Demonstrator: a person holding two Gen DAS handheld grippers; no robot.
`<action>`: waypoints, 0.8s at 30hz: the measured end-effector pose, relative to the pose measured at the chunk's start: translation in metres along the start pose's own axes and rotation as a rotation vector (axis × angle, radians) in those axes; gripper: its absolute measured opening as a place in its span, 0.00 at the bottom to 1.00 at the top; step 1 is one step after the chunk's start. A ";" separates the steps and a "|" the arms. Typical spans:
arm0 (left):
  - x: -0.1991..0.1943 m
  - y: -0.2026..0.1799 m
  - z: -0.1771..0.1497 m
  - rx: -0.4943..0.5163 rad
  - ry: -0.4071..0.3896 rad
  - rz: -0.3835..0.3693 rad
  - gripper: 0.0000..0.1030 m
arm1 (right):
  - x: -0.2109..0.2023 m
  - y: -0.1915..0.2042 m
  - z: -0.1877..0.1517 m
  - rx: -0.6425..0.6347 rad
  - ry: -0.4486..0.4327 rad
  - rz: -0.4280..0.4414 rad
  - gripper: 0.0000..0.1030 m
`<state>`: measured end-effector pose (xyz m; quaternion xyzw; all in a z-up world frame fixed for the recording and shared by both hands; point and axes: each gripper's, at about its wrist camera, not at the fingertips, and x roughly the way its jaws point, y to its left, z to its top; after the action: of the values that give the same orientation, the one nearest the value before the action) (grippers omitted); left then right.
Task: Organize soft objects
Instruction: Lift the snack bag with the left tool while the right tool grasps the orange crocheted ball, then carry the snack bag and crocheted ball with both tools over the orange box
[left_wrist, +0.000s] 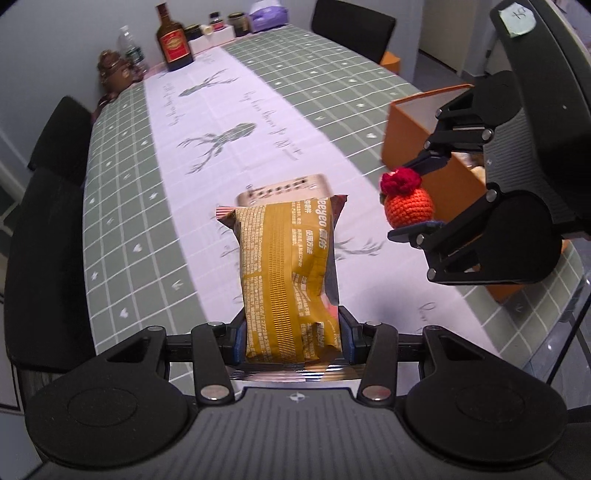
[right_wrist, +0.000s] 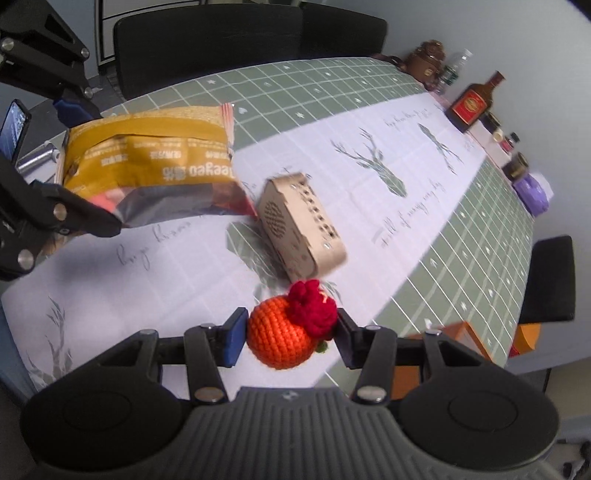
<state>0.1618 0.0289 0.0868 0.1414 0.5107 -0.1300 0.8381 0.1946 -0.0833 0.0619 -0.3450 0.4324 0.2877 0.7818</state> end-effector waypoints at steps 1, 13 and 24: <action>-0.001 -0.006 0.004 0.014 -0.005 -0.001 0.51 | -0.003 -0.005 -0.005 0.010 -0.001 -0.009 0.48; 0.007 -0.080 0.065 0.147 -0.056 -0.072 0.51 | -0.025 -0.079 -0.069 0.148 0.008 -0.087 0.48; 0.058 -0.142 0.121 0.251 -0.059 -0.143 0.51 | -0.008 -0.156 -0.128 0.271 0.089 -0.147 0.48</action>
<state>0.2351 -0.1520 0.0733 0.2044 0.4745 -0.2560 0.8170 0.2469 -0.2786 0.0644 -0.2795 0.4750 0.1530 0.8202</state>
